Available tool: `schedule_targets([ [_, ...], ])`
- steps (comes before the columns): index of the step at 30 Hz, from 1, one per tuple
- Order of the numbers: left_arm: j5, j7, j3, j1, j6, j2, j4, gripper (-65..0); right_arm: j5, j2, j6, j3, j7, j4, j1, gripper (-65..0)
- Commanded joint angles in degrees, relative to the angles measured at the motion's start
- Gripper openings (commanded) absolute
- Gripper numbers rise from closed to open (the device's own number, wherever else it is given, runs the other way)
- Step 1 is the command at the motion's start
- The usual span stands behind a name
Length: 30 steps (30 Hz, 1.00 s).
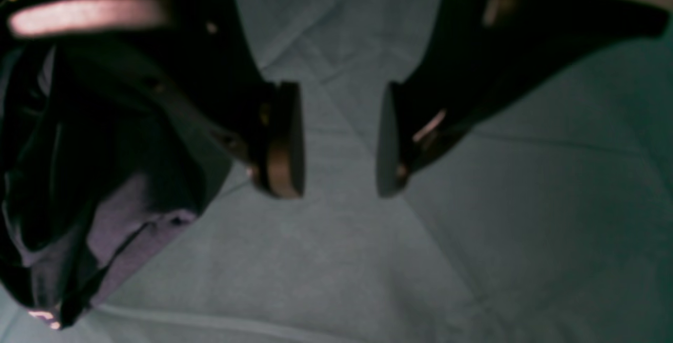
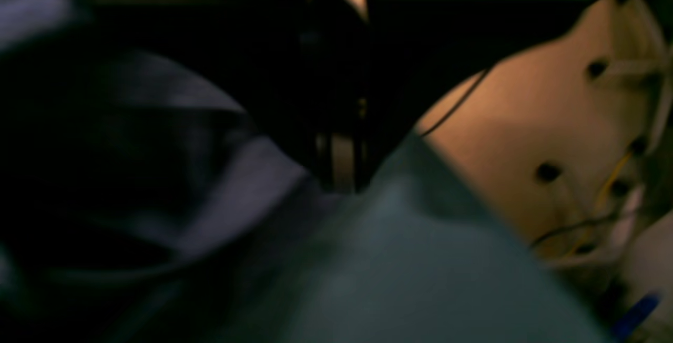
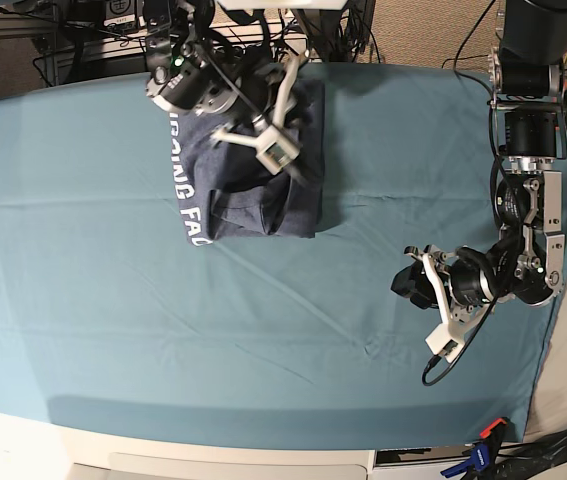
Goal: Fold the T-shirt properly
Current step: 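Lift the grasped edge and flip it over the bundle with the right gripper, then lower the flipped edge onto the bundle and release with the right gripper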
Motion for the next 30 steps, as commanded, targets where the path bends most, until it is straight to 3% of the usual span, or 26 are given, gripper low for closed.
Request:
schedule_targets([
  [1, -1.03, -1.05, -0.28, -1.6, -0.22, -0.5, 0.94, -41.0, 1.38, -0.13, 0.46, -0.55, 0.96, 1.01, 0.33, -65.0],
  [6, -1.03, -1.05, -0.28, -1.6, -0.24, -0.5, 0.94, -41.0, 5.27, -0.15, 1.53, -0.87, 0.59, 1.01, 0.35, -65.0],
  [11, -1.03, -1.07, -0.28, -1.6, -0.24, -0.5, 0.94, -41.0, 18.1, 0.04, 8.87, -0.87, -5.02, 1.01, 0.33, -65.0],
  [13, -1.03, -1.07, -0.28, -1.6, -0.24, -0.5, 0.94, -41.0, 22.21, 0.15, 8.89, -0.87, -5.02, 1.01, 0.35, -65.0],
  [15, -1.03, -1.07, -0.28, -1.6, -0.24, -0.5, 0.94, -41.0, 21.75, 0.11, 8.89, -0.76, -5.02, 1.07, 0.52, -65.0],
  [18, -1.03, -1.07, -0.28, -1.57, -0.24, -0.5, 0.94, -41.0, 13.86, 0.11, 8.89, -0.76, -1.42, 1.18, 1.46, -65.0],
  [20, -1.01, -1.05, -0.28, -1.57, -0.22, -0.5, 0.94, -41.0, 7.15, 0.11, 5.09, -0.76, 3.69, 1.18, 2.4, -65.0],
  [25, -1.01, -1.07, -0.28, -1.57, -0.24, -0.5, 0.94, -41.0, -10.19, 0.07, -8.39, -0.76, 13.46, 2.49, 5.33, -65.0],
  [30, -0.96, -1.07, -0.28, -1.55, -0.24, -0.5, 0.92, -41.0, -24.24, -0.22, -19.69, -0.79, 14.32, 4.04, 7.02, -65.0],
])
